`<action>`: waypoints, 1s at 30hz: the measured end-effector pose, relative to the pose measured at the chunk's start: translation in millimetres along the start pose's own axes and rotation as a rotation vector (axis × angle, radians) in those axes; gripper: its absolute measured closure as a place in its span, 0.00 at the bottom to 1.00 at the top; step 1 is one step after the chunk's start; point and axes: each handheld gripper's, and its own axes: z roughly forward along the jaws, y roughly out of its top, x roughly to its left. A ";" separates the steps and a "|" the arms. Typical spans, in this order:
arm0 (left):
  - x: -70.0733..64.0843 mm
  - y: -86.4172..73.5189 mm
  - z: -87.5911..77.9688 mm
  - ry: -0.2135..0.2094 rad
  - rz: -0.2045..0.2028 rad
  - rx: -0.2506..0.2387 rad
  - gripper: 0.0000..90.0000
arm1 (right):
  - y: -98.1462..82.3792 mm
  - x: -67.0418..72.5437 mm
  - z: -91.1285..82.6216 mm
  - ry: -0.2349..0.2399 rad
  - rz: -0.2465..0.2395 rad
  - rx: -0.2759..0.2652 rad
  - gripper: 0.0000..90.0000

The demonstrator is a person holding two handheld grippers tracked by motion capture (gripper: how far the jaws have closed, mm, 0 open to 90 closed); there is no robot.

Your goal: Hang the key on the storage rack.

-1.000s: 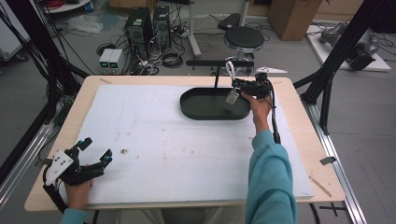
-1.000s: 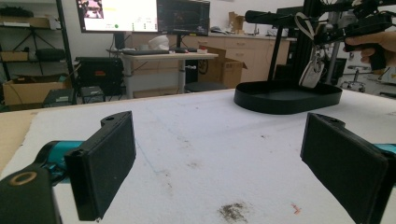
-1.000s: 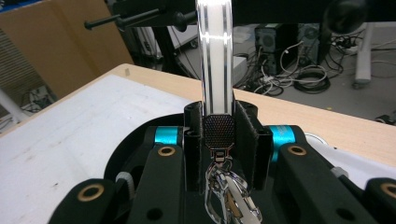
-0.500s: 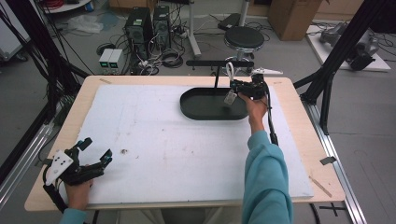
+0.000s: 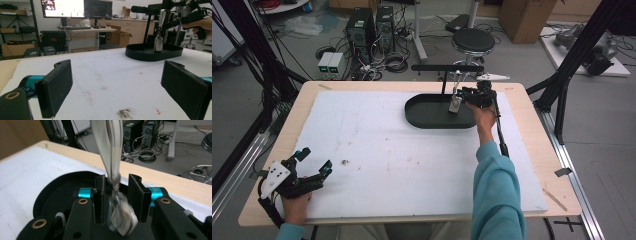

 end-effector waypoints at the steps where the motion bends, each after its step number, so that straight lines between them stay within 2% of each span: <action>1: -0.1 0.0 0.0 0.000 0.000 -0.001 0.12 | 0.0 0.0 0.0 0.000 0.000 0.000 0.70; 2: 0.0 0.0 0.0 0.000 0.000 -0.001 0.12 | 0.6 3.8 -1.8 -0.006 -0.016 -0.008 0.65; 7: -0.2 0.0 0.0 0.001 0.001 -0.001 0.12 | 0.8 15.9 -11.1 -0.009 -0.008 -0.048 0.25; 9: -0.1 0.0 0.0 0.000 0.001 0.000 0.12 | 0.2 22.5 -19.2 -0.020 -0.026 -0.068 0.15; 10: -0.2 0.0 0.0 0.001 0.001 0.000 0.12 | 0.2 22.5 -19.2 -0.020 -0.026 -0.068 0.15; 11: -0.3 0.0 0.0 0.001 0.001 -0.001 0.12 | -0.4 25.0 -22.4 -0.023 -0.030 -0.077 0.11; 12: -0.3 0.0 0.0 0.001 0.001 -0.001 0.12 | -1.6 29.2 -28.4 -0.019 -0.032 -0.089 0.08; 13: -0.4 0.0 0.1 0.001 0.001 -0.002 0.12 | -3.7 35.1 -39.4 -0.008 -0.060 -0.106 0.01; 14: -0.5 -0.1 0.0 0.002 0.002 -0.002 0.12 | -4.8 38.5 -44.7 -0.011 -0.060 -0.112 0.01; 16: -0.5 -0.1 -0.1 0.002 0.004 -0.003 0.12 | -8.4 44.9 -59.4 -0.010 -0.107 -0.132 0.01; 17: -0.6 -0.1 -0.1 0.001 0.005 -0.003 0.12 | -8.4 44.9 -59.4 -0.010 -0.107 -0.132 0.01; 18: -0.7 -0.1 -0.2 0.001 0.006 -0.003 0.12 | -16.3 51.2 -78.1 0.001 -0.139 -0.177 0.01; 20: -0.8 -0.1 -0.4 0.001 0.008 -0.004 0.12 | -19.6 52.7 -84.2 0.009 -0.141 -0.193 0.01; 21: -1.0 -0.1 -0.6 0.000 0.011 -0.003 0.12 | -33.7 57.1 -101.9 0.029 -0.136 -0.247 0.01; 22: -1.2 -0.2 -0.5 0.001 0.012 -0.005 0.12 | -33.7 57.1 -101.9 0.029 -0.136 -0.247 0.01; 24: -1.5 -0.2 -0.4 0.002 0.012 -0.006 0.12 | -46.8 59.9 -115.0 0.046 -0.137 -0.272 0.01; 26: -1.3 -0.1 -0.5 0.002 0.012 -0.002 0.12 | -63.0 63.3 -127.3 0.051 -0.150 -0.328 0.01; 27: -1.2 -0.2 -0.5 0.001 0.011 -0.004 0.12 | -78.0 65.7 -137.0 0.054 -0.135 -0.348 0.01; 29: -1.5 -0.2 -0.6 0.001 0.015 -0.006 0.12 | -83.4 65.6 -140.2 0.049 -0.137 -0.365 0.01; 30: -1.6 -0.3 -0.6 0.002 0.017 -0.008 0.12 | -99.5 66.5 -149.0 0.045 -0.114 -0.387 0.01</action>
